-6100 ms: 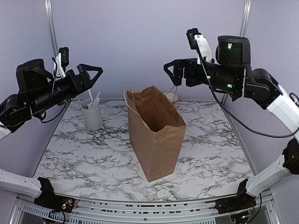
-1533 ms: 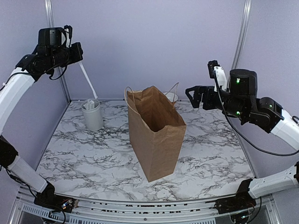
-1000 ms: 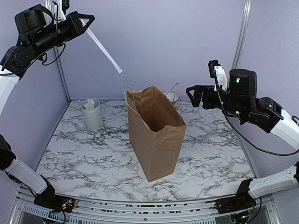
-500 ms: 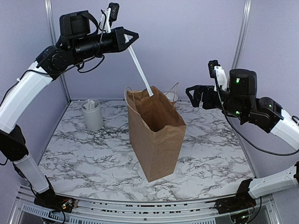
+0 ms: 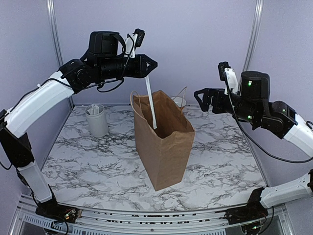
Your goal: Pack the takeout coffee
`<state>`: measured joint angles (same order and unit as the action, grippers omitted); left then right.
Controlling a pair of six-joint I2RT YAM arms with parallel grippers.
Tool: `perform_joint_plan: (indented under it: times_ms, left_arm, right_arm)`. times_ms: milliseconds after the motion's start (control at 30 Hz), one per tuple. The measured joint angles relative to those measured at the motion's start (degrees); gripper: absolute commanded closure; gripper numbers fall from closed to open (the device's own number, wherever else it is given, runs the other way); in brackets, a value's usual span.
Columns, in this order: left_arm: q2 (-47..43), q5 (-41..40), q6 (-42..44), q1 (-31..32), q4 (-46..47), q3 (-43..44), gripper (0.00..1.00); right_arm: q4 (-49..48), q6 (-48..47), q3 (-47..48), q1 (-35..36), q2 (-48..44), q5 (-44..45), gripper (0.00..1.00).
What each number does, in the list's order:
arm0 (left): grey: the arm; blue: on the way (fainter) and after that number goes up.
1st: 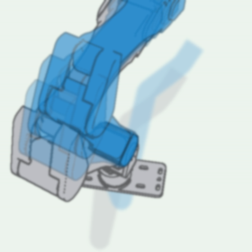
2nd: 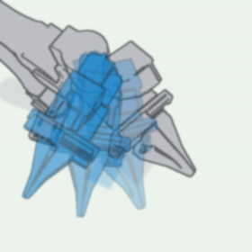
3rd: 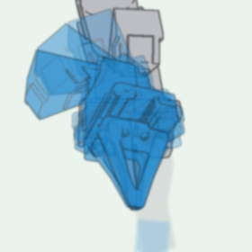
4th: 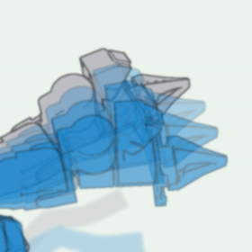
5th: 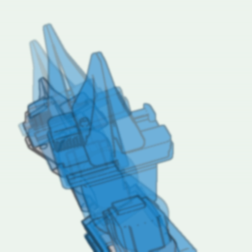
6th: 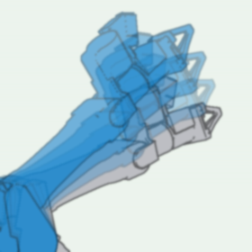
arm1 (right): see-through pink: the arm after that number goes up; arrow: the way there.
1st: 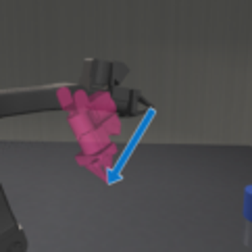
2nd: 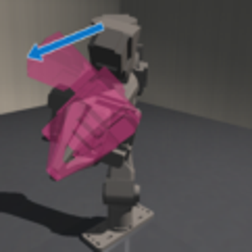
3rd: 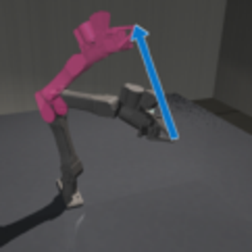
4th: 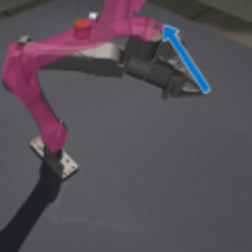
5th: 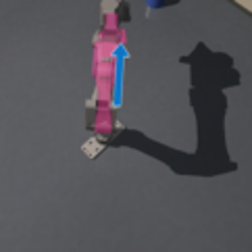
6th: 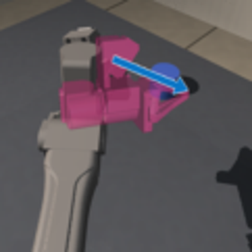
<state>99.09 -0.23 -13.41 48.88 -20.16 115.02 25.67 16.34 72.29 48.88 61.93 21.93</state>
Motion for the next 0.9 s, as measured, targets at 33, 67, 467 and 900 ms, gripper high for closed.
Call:
perform_joint_plan:
  times_ms: [33,67,467,900]
  left_arm:
    - [0.0,-0.2,0.04,0.0,-0.04,-0.26,0.65]
    - [0.0,-0.33,-0.09,0.0,-0.09,-0.55,0.59]
    - [-0.39,-1.9,-0.74,0.11,-0.48,-1.88,0.1]
    - [-10.4,-8.07,-2.47,-0.46,0.74,-11.39,0.01]
  right_arm:
    - [0.0,0.04,0.0,0.0,0.0,0.0,0.0]
    - [0.0,0.11,0.0,0.0,0.0,0.0,0.0]
    - [0.13,0.13,0.0,0.0,0.0,0.07,0.0]
    - [0.83,-0.52,0.83,0.0,2.05,2.69,0.04]
